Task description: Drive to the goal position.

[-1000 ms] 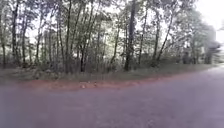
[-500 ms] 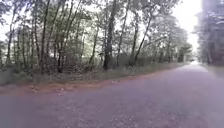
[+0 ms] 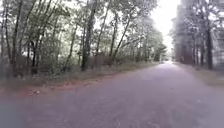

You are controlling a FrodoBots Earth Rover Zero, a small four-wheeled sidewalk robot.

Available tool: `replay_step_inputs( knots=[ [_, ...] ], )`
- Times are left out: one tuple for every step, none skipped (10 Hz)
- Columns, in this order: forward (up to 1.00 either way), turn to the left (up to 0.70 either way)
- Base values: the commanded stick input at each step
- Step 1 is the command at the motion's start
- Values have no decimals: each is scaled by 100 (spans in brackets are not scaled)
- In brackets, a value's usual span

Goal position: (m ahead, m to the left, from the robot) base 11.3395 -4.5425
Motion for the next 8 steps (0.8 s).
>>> replay_step_inputs(
  knots=[
    [70,-14],
    [70,-14],
    [70,-14],
    [70,-14],
    [70,-14],
    [70,-12],
    [70,0],
    [70,0]
  ],
)
